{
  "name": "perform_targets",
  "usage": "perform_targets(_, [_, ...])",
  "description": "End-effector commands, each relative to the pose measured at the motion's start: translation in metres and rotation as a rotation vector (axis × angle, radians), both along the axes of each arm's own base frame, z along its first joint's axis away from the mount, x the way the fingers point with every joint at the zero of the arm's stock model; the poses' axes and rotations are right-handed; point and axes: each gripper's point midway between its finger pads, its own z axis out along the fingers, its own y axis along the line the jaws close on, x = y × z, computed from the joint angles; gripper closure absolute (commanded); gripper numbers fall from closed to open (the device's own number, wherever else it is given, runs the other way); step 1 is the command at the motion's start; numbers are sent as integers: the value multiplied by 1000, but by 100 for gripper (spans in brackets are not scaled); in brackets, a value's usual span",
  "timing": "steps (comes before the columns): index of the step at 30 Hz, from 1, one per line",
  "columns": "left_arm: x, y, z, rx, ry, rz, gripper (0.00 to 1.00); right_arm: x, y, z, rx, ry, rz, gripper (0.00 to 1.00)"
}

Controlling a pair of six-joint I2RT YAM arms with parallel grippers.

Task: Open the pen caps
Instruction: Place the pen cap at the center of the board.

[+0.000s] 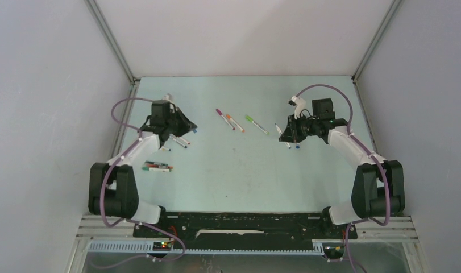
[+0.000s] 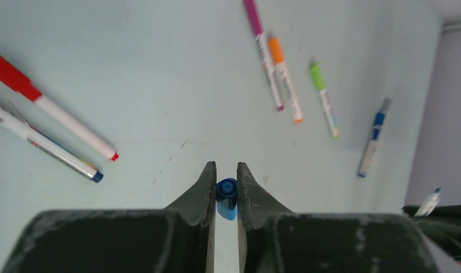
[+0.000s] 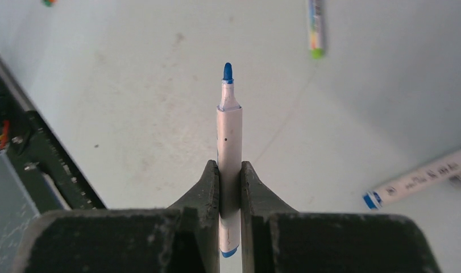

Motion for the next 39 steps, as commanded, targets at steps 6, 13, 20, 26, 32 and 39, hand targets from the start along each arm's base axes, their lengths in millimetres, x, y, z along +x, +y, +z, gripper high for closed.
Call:
perform_targets(6, [-9, -32, -46, 177, 172, -162, 100, 36, -34, -25, -153, 12, -206, 100])
perform_targets(13, [-8, -45, -49, 175, 204, -211, 100, 44, -44, -20, -140, 6, -255, 100])
perform_targets(20, [-9, -45, -18, 198, 164, -248, 100, 38, -38, -4, -80, 7, -234, 100])
perform_targets(26, [-25, -44, -2, 159, 57, -214, 100, 16, -16, -6, -51, 39, -105, 100])
perform_targets(32, [-54, -48, -21, 206, 85, -132, 100, -16, 13, -16, -40, 92, 8, 100])
perform_targets(39, [-67, -75, -43, 262, 68, -89, 99, -28, 45, -41, -54, 135, -228, 98])
